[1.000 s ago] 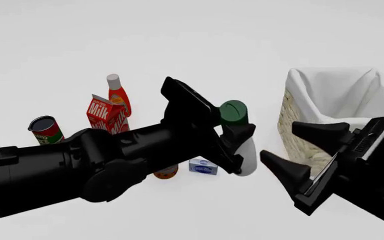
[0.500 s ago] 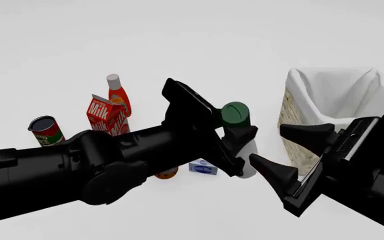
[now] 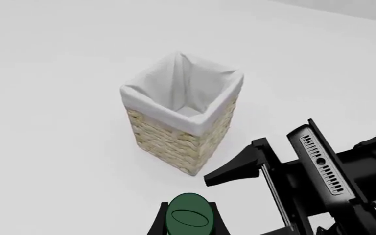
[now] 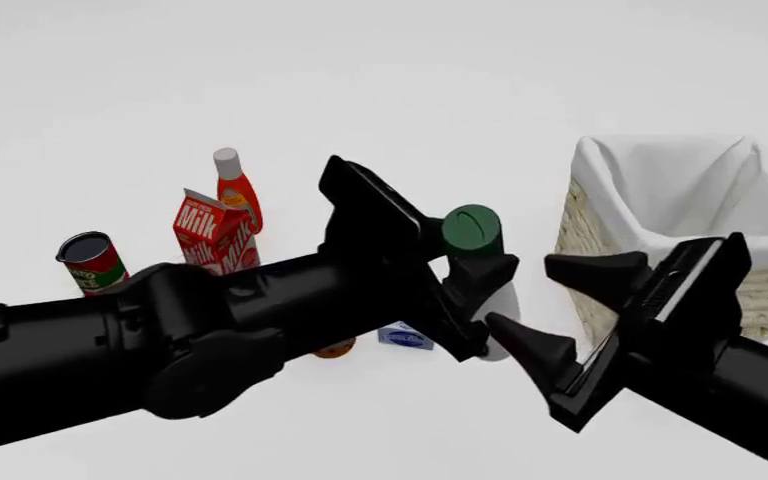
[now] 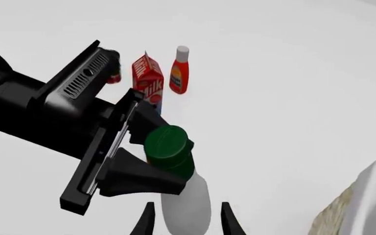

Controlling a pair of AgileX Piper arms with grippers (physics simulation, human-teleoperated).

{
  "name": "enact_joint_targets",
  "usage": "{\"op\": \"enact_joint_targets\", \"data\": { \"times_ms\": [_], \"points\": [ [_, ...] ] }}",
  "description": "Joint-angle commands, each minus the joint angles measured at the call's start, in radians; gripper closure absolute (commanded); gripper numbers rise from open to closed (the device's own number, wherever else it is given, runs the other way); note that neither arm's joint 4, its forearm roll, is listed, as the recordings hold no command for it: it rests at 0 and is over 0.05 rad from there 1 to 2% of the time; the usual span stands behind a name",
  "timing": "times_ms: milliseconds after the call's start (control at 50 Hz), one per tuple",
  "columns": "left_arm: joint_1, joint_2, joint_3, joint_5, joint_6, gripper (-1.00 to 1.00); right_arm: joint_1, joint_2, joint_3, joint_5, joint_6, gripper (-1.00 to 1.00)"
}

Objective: Pick the salad dressing and place it in the basket.

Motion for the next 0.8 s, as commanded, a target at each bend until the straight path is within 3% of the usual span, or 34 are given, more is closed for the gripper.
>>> {"op": "enact_joint_targets", "data": {
  "times_ms": [20,800],
  "points": [
    [-0.007,-0.018,-0.005,0.003,0.015,1.0,0.001,0.027,0.011,-0.022,-0.001,-1.0],
    [-0.043,-0.042,0.004,0.013,0.023,1.0,0.041,0.123,0.008,-0.087,-0.013,-1.0]
  ]
}}
